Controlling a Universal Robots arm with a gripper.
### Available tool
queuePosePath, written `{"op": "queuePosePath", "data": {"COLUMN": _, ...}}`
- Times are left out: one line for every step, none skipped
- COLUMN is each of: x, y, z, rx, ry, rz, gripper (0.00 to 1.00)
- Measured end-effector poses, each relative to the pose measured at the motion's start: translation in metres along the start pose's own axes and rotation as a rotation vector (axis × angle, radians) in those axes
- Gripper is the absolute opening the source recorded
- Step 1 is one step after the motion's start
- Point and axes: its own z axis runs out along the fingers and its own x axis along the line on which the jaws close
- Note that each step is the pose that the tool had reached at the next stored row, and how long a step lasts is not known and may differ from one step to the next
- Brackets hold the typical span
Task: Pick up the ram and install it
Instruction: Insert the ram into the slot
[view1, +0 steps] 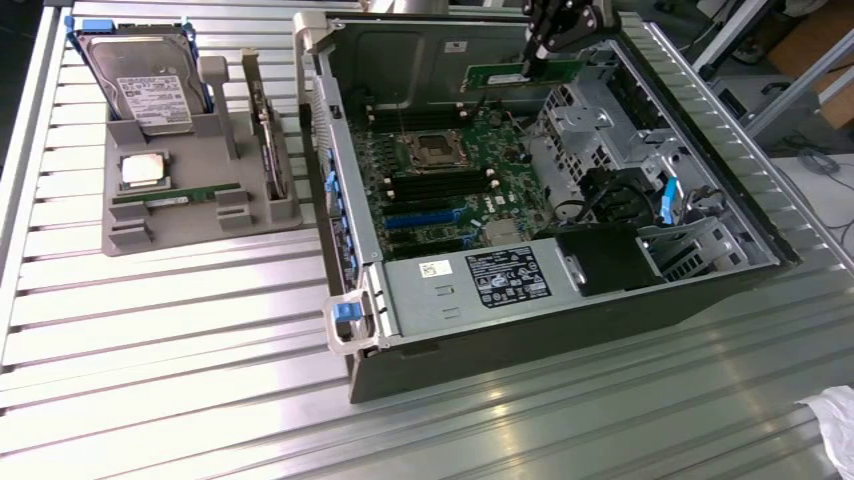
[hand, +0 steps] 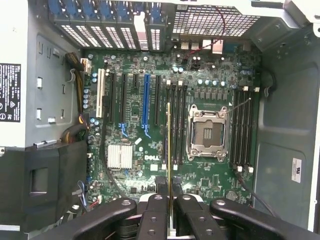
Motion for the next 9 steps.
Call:
{"op": "queuePosePath", "data": {"x": 0.0000, "y": 0.0000, "z": 0.0007, "rx": 0.0000, "ry": 0.0000, "rz": 0.000, "gripper": 0.13}}
{"op": "queuePosePath", "data": {"x": 0.0000, "y": 0.0000, "z": 0.0012, "rx": 0.0000, "ry": 0.0000, "rz": 0.000, "gripper": 0.13}}
{"op": "queuePosePath", "data": {"x": 0.0000, "y": 0.0000, "z": 0.0017, "rx": 0.0000, "ry": -0.0001, "rz": 0.000, "gripper": 0.13}}
{"op": "queuePosePath", "data": {"x": 0.0000, "y": -0.0001, "z": 0.0024, "rx": 0.0000, "ry": 0.0000, "rz": 0.000, "gripper": 0.13}}
{"op": "queuePosePath", "data": {"x": 0.0000, "y": -0.0001, "z": 0.0032, "rx": 0.0000, "ry": 0.0000, "rz": 0.000, "gripper": 0.13}}
{"op": "queuePosePath", "data": {"x": 0.0000, "y": -0.0001, "z": 0.0036, "rx": 0.0001, "ry": 0.0000, "rz": 0.000, "gripper": 0.13}}
{"op": "queuePosePath", "data": {"x": 0.0000, "y": -0.0001, "z": 0.0040, "rx": 0.0000, "ry": 0.0000, "rz": 0.000, "gripper": 0.13}}
{"op": "queuePosePath", "data": {"x": 0.0000, "y": -0.0001, "z": 0.0044, "rx": 0.0000, "ry": 0.0000, "rz": 0.000, "gripper": 0.13}}
{"op": "queuePosePath", "data": {"x": 0.0000, "y": -0.0002, "z": 0.0048, "rx": 0.0000, "ry": 0.0000, "rz": 0.000, "gripper": 0.13}}
